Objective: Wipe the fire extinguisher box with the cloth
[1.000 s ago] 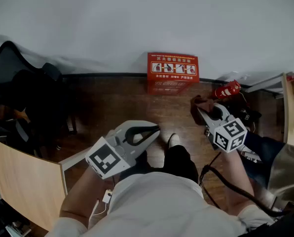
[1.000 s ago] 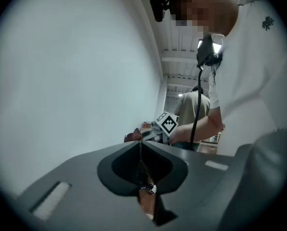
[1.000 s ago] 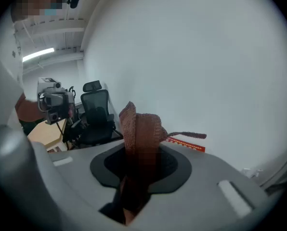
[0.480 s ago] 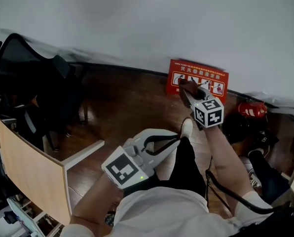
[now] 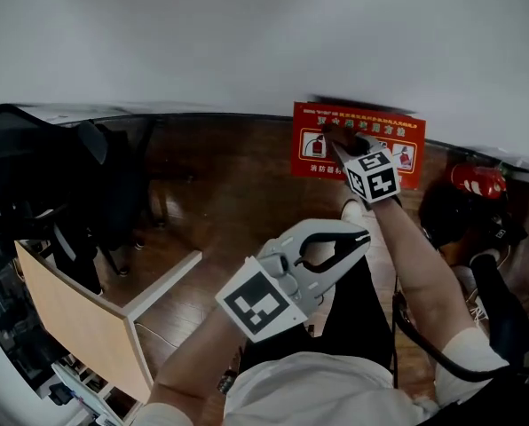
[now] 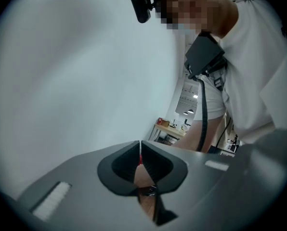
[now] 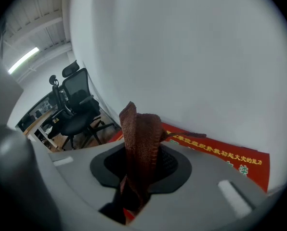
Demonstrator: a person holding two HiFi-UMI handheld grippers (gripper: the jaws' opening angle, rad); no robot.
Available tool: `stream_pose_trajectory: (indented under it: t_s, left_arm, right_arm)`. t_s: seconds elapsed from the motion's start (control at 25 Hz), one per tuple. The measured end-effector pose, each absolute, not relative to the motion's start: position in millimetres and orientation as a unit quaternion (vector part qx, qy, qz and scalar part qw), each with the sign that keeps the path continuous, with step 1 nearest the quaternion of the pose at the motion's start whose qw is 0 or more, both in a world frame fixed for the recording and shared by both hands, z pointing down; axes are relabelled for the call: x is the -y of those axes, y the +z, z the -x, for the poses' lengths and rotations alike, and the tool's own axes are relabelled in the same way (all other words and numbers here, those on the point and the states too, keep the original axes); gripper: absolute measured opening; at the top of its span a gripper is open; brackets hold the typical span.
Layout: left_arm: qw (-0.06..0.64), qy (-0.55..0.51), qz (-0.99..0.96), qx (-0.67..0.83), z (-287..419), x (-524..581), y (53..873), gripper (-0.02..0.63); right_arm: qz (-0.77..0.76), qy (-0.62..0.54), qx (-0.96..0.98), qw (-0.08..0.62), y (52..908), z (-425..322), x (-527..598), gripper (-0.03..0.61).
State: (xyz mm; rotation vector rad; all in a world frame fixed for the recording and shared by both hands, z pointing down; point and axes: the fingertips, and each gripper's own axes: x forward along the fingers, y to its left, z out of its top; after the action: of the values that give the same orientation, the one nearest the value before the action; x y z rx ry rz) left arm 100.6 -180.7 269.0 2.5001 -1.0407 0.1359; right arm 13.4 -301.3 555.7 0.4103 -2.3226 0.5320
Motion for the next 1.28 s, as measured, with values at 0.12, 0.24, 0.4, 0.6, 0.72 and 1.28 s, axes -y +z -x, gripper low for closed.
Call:
stream_pose_trajectory:
  t_s: [0.12, 0.24, 0.4, 0.6, 0.72, 1.28]
  left_arm:
    - [0.219, 0.057, -0.907, 0.355, -110.5, 191.4, 282.6, 0.011]
    - [0.229, 0.061, -0.911, 0.338, -121.0, 200.0, 294.1, 0.011]
    - [0.232, 0.076, -0.915, 0.320, -131.6, 219.6, 304.6, 0.011]
    - [0.230, 0.089, -0.924, 0.292, -153.3, 246.8, 310.0, 0.012]
    - [0.232, 0.088, -0.928, 0.278, -171.7, 261.2, 313.6, 0.011]
    - [0.250, 0.135, -0.940, 0.189, -251.2, 307.8, 371.5, 0.011]
  right_arm:
    - [-0.184, 0.213, 0.888, 0.364, 567.1, -47.6, 319.1, 0.095]
    - [-0.210, 0.221, 0.878, 0.369, 570.9, -88.6, 334.2, 0.095]
    - [-0.237, 0.243, 0.868, 0.363, 573.0, -140.4, 355.2, 0.095]
    - [-0.269, 0.285, 0.856, 0.337, 576.8, -203.6, 375.0, 0.094]
    - [-0.283, 0.293, 0.855, 0.320, 579.1, -231.5, 384.6, 0.094]
    - [-0.219, 0.411, 0.860, 0.210, 648.5, -258.6, 383.0, 0.094]
